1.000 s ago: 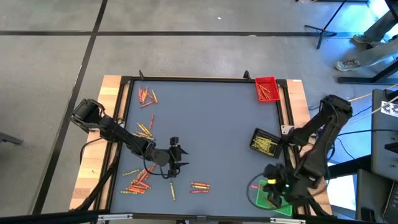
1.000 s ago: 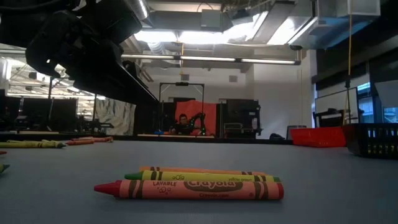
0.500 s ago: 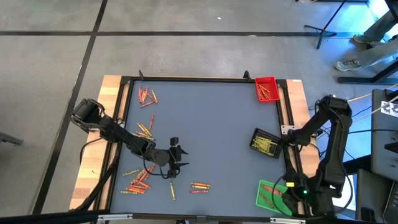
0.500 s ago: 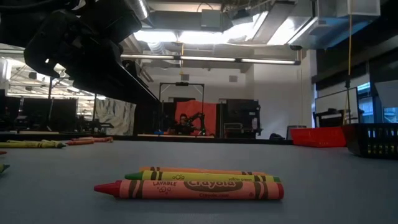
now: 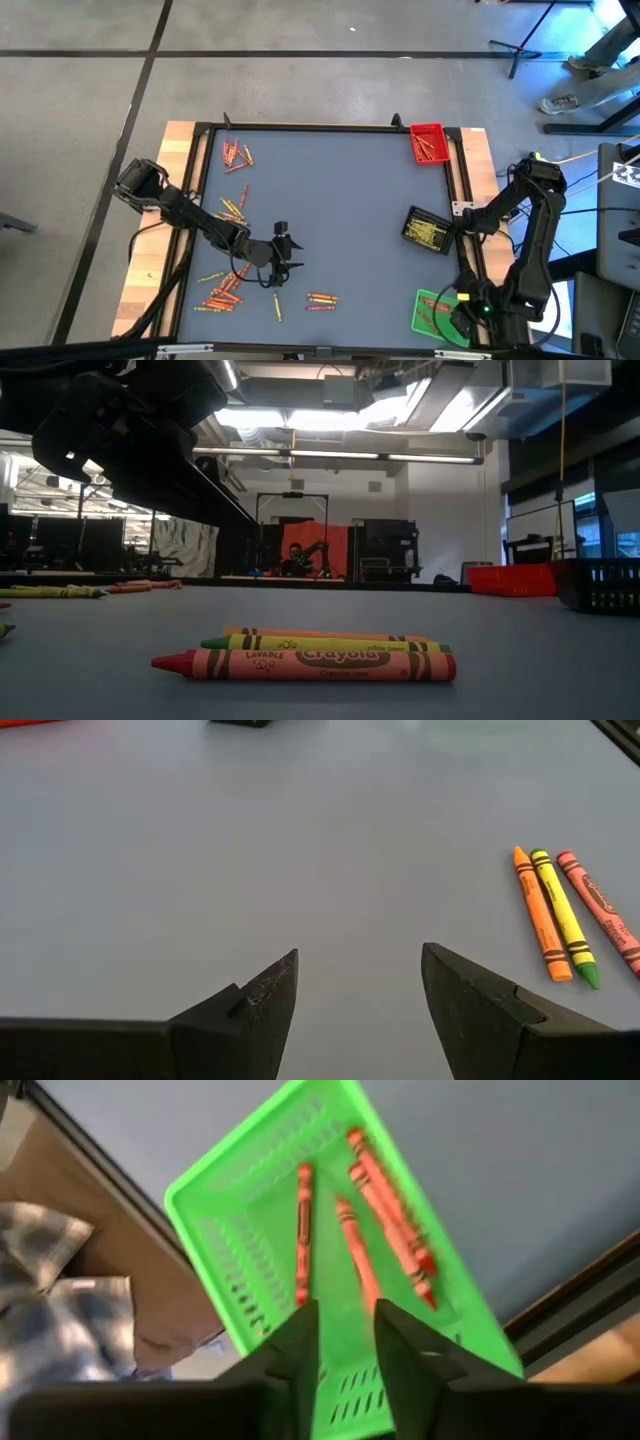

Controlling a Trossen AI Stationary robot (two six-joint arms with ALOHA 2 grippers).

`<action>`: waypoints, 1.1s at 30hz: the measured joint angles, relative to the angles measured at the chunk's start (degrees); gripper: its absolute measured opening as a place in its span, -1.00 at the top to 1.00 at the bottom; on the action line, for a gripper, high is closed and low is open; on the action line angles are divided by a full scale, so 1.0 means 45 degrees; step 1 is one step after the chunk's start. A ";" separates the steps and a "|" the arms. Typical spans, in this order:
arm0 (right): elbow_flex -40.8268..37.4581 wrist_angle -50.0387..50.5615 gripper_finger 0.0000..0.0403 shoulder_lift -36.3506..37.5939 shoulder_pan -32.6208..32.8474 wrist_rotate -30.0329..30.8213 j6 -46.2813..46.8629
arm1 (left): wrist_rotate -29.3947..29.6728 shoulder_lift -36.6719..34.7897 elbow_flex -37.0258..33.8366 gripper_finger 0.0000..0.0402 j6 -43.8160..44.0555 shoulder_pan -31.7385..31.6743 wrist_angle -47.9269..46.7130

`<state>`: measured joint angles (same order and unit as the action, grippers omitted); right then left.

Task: Sort crayons
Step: Put the red crayon into the green basket, then put the orange crayon into the red basket

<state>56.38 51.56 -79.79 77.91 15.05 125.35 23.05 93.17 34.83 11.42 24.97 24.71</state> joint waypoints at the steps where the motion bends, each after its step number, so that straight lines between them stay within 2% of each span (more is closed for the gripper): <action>1: 0.0000 0.0207 0.45 0.0005 -0.0001 0.0144 -0.0132 | 0.0000 0.0000 0.0000 0.02 0.0000 0.0000 0.0000; 5: -0.0006 0.0576 0.25 0.0187 -0.0197 0.0962 -0.0368 | 0.0000 0.0000 0.0000 0.02 0.0000 0.0000 0.0000; 7: -0.0005 0.0366 0.20 0.0288 -0.0596 0.1632 -0.1201 | 0.0000 0.0000 0.0000 0.02 0.0000 0.0000 0.0000; 10: -0.0005 -0.0054 0.18 0.0291 -0.1293 0.2908 -0.3272 | 0.0000 0.0000 0.0000 0.02 0.0000 0.0000 0.0000; 17: -0.0005 -0.1785 0.23 0.0185 -0.4205 0.3462 -0.9522 | -0.0039 0.0000 0.0000 0.02 -0.0005 0.0000 -0.0013; 23: 0.0000 -0.4945 0.23 -0.0622 -0.6585 0.3421 -1.5203 | -0.0088 0.0000 0.0000 0.02 -0.0005 0.0005 -0.0024; 29: 0.0000 -0.7801 0.22 -0.2125 -0.8052 0.2590 -1.7984 | -0.0928 0.0000 0.0000 0.02 -0.0005 0.0008 -0.0044; 33: 0.0004 -0.9836 0.22 -0.3341 -0.8604 0.2041 -1.9580 | -0.0918 0.0000 0.0000 0.02 -0.0005 0.0000 -0.0049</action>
<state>56.40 7.30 -94.82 39.19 24.24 37.24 18.92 93.17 34.83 11.40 24.97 24.49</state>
